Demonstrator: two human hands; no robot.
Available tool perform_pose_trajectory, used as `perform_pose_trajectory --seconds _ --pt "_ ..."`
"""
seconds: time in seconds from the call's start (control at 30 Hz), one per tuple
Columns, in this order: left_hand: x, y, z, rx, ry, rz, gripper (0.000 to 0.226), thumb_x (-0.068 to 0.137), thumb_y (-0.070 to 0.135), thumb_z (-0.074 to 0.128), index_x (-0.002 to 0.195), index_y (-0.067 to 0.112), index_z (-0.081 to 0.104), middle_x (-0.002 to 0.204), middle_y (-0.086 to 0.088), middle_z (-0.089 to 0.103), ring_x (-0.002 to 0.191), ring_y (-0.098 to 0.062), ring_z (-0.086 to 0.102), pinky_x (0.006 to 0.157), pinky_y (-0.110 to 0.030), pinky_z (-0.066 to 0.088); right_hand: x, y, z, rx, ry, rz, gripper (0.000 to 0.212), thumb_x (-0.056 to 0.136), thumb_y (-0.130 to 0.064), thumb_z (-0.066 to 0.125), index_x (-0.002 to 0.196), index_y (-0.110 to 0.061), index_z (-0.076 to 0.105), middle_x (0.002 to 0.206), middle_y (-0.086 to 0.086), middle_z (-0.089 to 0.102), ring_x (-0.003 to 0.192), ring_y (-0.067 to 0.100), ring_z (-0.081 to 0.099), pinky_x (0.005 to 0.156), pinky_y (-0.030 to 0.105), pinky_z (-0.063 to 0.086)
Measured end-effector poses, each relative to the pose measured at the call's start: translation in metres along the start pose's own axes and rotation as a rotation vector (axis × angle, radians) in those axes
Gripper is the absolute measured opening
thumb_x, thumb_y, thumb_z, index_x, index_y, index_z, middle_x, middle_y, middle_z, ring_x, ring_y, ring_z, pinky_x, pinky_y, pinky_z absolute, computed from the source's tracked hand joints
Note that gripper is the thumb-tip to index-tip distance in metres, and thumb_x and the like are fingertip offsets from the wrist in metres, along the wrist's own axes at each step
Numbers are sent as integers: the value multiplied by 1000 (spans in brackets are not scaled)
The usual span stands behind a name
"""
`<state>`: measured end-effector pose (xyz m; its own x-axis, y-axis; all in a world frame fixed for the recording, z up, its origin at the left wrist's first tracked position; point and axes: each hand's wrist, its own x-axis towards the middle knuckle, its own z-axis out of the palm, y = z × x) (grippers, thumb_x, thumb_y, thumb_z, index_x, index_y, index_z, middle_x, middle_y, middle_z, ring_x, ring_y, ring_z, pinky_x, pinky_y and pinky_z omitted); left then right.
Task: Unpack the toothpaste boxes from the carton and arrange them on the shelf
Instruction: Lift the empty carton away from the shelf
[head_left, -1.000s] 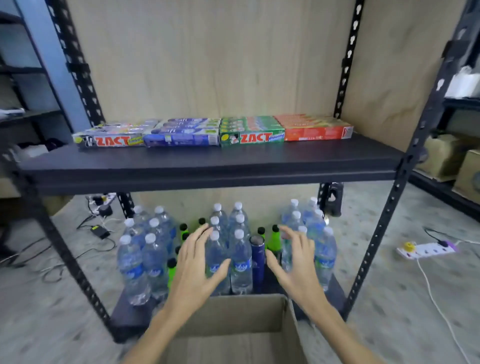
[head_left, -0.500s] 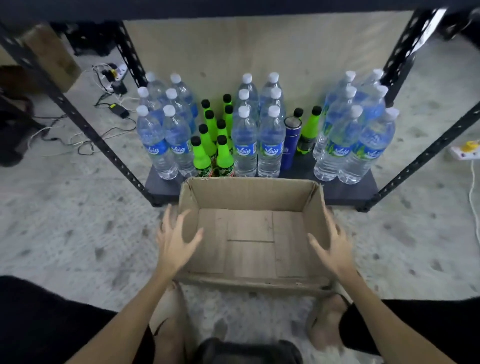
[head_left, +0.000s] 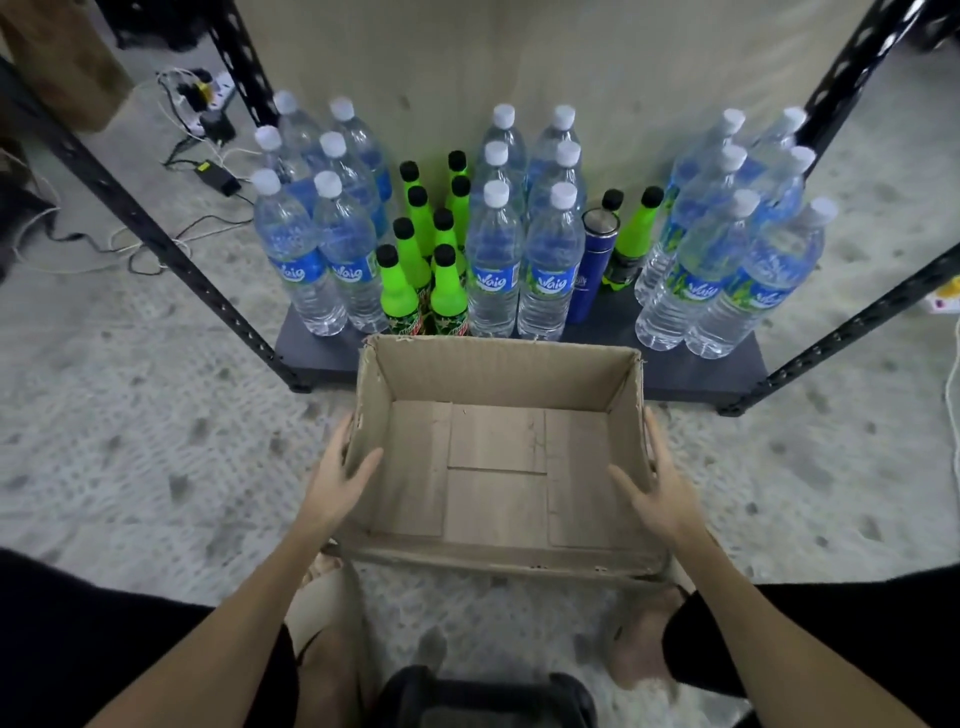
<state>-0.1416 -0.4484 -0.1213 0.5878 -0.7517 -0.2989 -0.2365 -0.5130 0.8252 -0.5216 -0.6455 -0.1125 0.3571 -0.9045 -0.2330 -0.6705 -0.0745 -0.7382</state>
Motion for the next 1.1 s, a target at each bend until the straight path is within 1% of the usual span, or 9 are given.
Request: perform_pose_trajectory --seconds 0.1,0.27,0.43,0.5,0.6,0.73,0.83,0.93,1.1 --pt "0 -19 -11 -15 -40 50 70 98 41 54 158 30 21 162 12 30 149 -6 26 122 -47 27 0 -5 2 -10 -40 -50 96 91 -41 71 154 -57 2 159 -21 32 138 20 49 104 44 49" --pt "-19 -23 -45 -51 -7 56 61 101 31 50 157 31 24 160 11 33 149 -8 27 122 -44 27 -1 -30 20 82 -136 -142 99 91 -20 73 160 -39 5 162 -21 24 144 0 32 104 5 30" --pt "-54 -18 -63 -75 -67 167 55 105 1 38 155 23 30 161 9 31 147 4 25 120 -22 25 8 -38 32 13 -124 -187 108 90 -8 72 157 -50 -1 153 -43 16 139 3 30 115 36 33" --pt "-55 -21 -67 -134 -6 109 60 105 11 45 157 30 22 158 14 29 145 3 29 118 -24 28 9 -44 31 -33 -127 -190 112 89 -1 71 156 -52 -3 143 -57 12 136 4 30 111 32 32" --pt "-51 -13 -68 -236 63 55 71 101 15 57 159 24 17 150 19 28 137 3 34 107 -9 34 3 -55 25 -14 -138 -204 111 90 2 69 154 -56 0 147 -52 16 140 1 29 106 21 31" --pt "-44 -14 -64 -273 38 76 73 95 12 65 157 21 28 157 16 31 144 1 31 120 -30 30 3 -48 21 35 -166 -234 109 89 4 69 153 -59 7 159 -38 16 151 5 22 118 25 24" --pt "-42 -18 -68 -161 114 78 59 96 12 65 150 15 42 149 13 45 136 4 40 118 -31 33 0 -48 26 93 -175 -235 108 87 6 69 157 -49 9 159 -36 19 151 3 22 122 37 21" --pt "-41 -26 -74 -123 175 100 46 98 11 61 142 21 51 130 40 53 122 21 46 113 -25 38 -4 -59 31 135 -196 -227 105 87 13 66 160 -34 8 161 -33 14 153 4 15 124 33 15" --pt "-55 -49 -109 -151 220 104 46 100 26 61 141 42 49 141 33 50 138 2 43 116 -34 36 -1 -83 52 145 -275 -251 108 87 10 68 161 -32 2 167 -21 6 154 3 8 127 41 10"
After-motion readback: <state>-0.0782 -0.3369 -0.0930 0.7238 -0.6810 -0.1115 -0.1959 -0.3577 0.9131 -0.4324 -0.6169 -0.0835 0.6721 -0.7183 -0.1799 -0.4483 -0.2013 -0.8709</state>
